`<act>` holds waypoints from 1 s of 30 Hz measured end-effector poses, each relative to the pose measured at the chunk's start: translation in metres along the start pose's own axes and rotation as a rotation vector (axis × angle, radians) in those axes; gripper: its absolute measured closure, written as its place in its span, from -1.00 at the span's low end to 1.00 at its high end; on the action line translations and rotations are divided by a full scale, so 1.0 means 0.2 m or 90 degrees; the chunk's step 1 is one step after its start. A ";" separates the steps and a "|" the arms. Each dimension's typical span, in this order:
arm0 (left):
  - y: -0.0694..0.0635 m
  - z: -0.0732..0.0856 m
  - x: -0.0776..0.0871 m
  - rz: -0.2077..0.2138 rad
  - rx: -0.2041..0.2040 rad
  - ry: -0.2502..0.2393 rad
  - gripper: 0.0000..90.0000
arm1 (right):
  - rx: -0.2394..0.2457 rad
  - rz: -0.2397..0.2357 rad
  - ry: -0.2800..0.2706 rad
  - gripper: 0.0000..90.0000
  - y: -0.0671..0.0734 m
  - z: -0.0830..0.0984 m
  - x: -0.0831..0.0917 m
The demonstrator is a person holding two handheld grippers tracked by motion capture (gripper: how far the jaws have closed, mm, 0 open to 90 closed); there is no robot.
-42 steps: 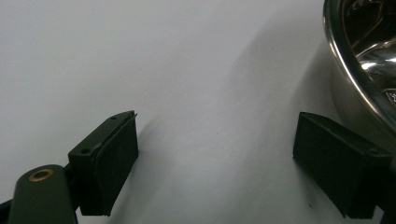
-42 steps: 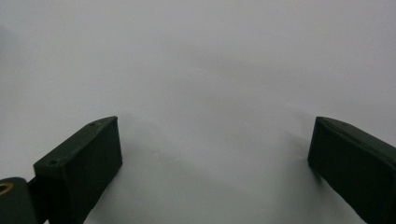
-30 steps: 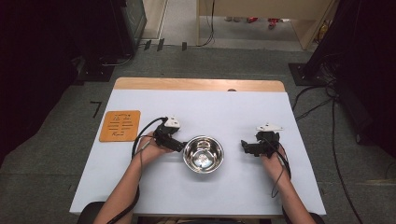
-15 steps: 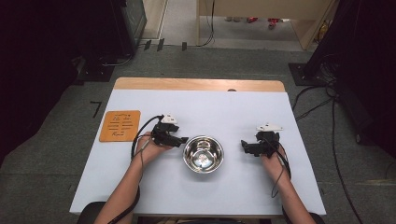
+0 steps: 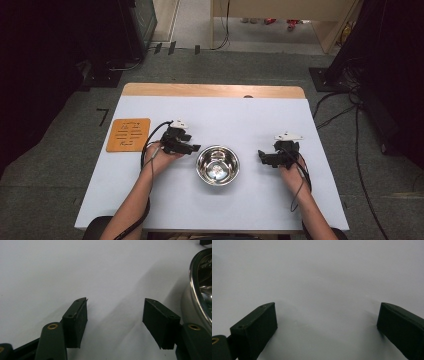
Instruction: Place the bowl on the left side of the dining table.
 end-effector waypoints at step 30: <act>-0.02 -0.04 0.10 0.038 0.029 0.009 -0.23 | 0.000 0.000 0.000 -0.94 0.00 0.00 0.00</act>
Point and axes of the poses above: each handheld gripper's, and its own axes: x roughly backward along the jaws, z roughly out of its underside, y roughly to its left, the point moved 6 cm from there along -x, roughly forward along the jaws, and after that the axes turned 15 degrees about -z, right-handed, at the moved point
